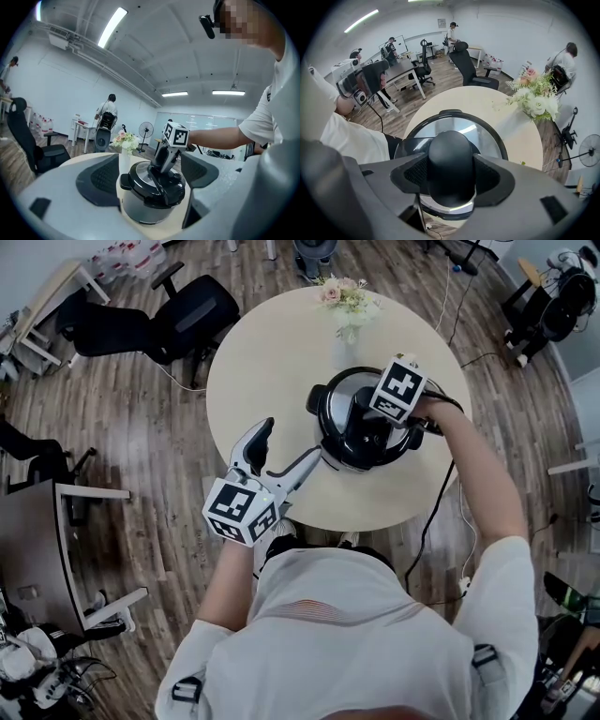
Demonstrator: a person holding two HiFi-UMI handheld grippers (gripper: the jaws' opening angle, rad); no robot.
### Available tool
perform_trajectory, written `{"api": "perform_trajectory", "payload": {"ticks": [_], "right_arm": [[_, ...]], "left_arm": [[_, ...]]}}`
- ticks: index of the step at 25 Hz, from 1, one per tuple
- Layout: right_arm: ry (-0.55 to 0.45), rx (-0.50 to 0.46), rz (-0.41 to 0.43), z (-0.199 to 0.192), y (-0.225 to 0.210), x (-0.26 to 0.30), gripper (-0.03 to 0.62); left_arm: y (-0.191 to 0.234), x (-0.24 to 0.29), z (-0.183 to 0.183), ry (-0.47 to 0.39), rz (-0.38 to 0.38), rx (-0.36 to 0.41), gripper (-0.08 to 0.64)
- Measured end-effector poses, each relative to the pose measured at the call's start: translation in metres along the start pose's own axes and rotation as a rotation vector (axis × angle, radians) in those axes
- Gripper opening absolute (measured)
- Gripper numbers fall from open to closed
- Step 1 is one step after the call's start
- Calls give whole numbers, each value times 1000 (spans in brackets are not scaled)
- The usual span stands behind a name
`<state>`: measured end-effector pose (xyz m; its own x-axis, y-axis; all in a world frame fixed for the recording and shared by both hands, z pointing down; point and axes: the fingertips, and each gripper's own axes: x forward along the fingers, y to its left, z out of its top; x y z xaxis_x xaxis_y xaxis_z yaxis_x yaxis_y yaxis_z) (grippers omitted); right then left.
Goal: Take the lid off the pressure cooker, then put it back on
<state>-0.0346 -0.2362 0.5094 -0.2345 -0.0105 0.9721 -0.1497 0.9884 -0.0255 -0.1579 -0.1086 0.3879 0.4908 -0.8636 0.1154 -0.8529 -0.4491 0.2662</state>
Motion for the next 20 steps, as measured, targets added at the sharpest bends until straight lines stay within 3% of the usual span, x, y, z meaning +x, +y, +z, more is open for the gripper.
{"api": "perform_trajectory", "payload": {"ticks": [3, 8, 12, 15, 17, 20], "right_arm": [[-3, 3, -1, 0, 0, -1, 284], [-4, 3, -3, 0, 0, 1, 284], [-3, 4, -3, -1, -1, 2, 284], [-1, 5, -3, -1, -1, 2, 284], [-2, 5, -1, -1, -2, 2, 284], [-3, 6, 1, 0, -2, 1, 284]], "left_arm": [[12, 12, -17, 44, -40, -103, 403], [45, 40, -55, 119, -27, -207, 403], [60, 63, -76, 119, -127, -410, 403], [73, 84, -91, 91, -197, -641, 403], [85, 96, -103, 85, -192, -766, 403], [103, 109, -126, 110, -135, -836, 402]]}}
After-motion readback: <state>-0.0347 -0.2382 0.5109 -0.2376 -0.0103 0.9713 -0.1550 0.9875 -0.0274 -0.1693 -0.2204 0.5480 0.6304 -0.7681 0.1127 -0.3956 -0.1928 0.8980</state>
